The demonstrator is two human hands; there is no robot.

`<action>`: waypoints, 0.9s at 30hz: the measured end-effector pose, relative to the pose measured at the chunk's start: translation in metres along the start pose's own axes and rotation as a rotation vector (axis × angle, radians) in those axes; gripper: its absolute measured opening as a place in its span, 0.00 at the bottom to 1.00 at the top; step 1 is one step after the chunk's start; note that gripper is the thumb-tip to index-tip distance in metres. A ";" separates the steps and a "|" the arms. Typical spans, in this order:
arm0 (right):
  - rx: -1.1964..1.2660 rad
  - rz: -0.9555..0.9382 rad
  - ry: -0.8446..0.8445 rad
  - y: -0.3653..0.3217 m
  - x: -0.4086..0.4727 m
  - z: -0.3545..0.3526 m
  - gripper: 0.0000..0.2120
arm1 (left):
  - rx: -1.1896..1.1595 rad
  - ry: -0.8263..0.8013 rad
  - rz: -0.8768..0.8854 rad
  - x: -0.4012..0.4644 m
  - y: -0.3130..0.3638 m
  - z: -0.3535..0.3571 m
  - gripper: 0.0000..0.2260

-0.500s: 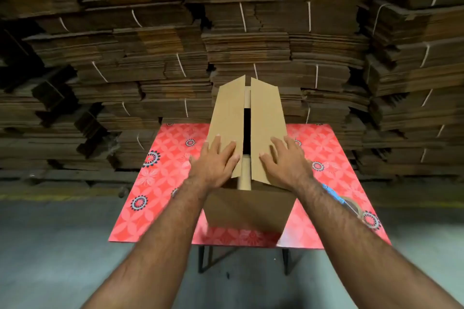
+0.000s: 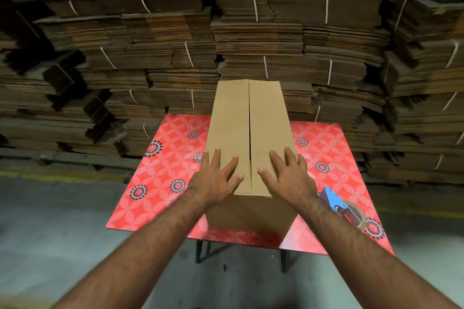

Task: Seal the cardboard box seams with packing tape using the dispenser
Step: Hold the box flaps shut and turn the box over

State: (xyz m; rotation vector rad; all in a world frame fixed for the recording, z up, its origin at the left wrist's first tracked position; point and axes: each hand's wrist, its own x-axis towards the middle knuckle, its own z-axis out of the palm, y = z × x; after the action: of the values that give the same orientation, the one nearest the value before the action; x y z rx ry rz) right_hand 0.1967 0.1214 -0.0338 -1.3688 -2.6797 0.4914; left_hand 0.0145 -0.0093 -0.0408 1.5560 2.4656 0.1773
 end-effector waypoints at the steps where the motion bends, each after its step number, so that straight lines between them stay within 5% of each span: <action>1: 0.006 0.002 -0.013 0.002 0.002 -0.001 0.34 | 0.023 0.016 0.014 0.003 -0.002 0.003 0.39; 7: 0.015 -0.002 -0.034 0.003 0.029 -0.006 0.36 | -0.067 0.076 -0.064 0.016 0.001 -0.004 0.27; 12: -0.001 0.013 -0.013 -0.013 0.054 -0.012 0.37 | -0.160 0.037 -0.002 0.042 -0.011 -0.017 0.33; 21: -0.177 0.059 0.055 -0.020 0.053 0.003 0.36 | -0.094 -0.053 0.034 0.121 -0.045 -0.036 0.30; 27: -0.087 0.151 -0.004 -0.037 0.079 -0.008 0.35 | -0.105 0.001 0.078 0.123 -0.051 -0.029 0.29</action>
State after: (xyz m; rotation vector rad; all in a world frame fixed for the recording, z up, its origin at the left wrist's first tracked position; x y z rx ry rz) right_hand 0.1228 0.1669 -0.0192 -1.6036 -2.6423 0.3944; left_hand -0.0880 0.0797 -0.0388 1.6091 2.3565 0.3157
